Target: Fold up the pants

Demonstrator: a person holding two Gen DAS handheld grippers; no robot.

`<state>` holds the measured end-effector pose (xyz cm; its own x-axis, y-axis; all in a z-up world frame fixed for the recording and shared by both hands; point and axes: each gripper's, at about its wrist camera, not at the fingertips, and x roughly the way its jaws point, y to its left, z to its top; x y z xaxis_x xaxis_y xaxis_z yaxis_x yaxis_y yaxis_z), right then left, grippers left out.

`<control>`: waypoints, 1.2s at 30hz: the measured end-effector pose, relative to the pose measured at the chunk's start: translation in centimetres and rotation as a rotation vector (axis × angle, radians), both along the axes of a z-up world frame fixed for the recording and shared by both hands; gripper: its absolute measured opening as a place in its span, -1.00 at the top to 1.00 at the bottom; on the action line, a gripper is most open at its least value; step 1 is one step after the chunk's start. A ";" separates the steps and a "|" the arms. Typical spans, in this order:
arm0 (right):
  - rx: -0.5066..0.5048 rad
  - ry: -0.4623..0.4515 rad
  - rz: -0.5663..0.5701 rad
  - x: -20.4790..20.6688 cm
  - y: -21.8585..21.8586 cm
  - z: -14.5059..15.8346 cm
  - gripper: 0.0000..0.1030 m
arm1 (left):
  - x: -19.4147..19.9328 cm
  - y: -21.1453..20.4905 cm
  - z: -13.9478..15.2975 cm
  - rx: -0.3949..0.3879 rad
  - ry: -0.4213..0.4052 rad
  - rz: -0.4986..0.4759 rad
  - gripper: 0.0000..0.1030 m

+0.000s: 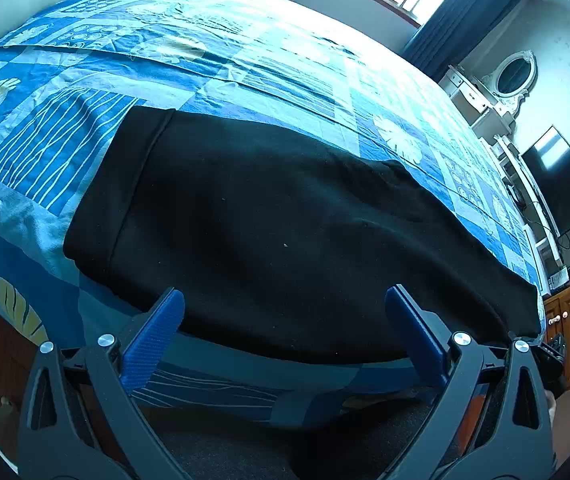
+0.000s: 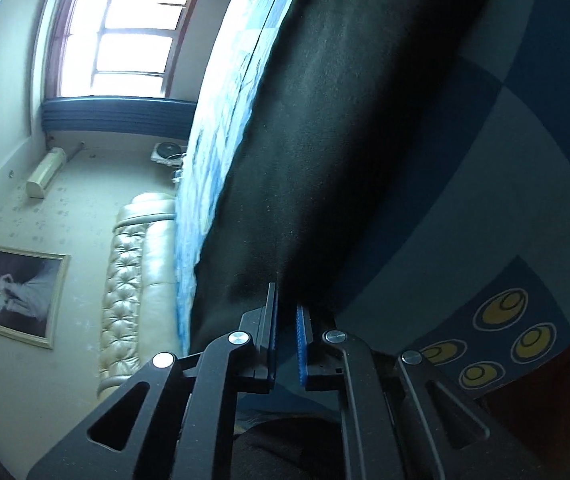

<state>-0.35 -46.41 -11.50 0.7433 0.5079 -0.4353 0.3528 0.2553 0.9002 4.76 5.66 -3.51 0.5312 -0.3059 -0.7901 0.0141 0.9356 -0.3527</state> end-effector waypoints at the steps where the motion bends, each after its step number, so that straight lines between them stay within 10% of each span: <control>1: -0.018 -0.007 0.009 -0.3 -0.3 0.6 0.76 | 0.0 0.0 0.0 0.000 0.000 0.001 -0.95; 7: -0.243 -0.112 -0.025 -2.6 -5.8 7.0 -0.14 | -0.1 0.0 0.1 -0.001 -0.005 -0.002 -0.95; 12: -0.453 -0.081 -0.088 -2.7 -15.7 10.9 -0.47 | 0.0 0.0 -0.3 0.002 0.007 -0.001 -0.95; 21: -0.534 0.217 -0.012 1.0 -25.3 6.2 -0.54 | -0.5 1.1 -1.1 0.015 0.025 0.035 -0.95; 36: -0.421 0.162 0.092 2.9 -25.6 3.4 -0.51 | -0.1 2.1 -2.2 0.054 0.081 0.085 -0.95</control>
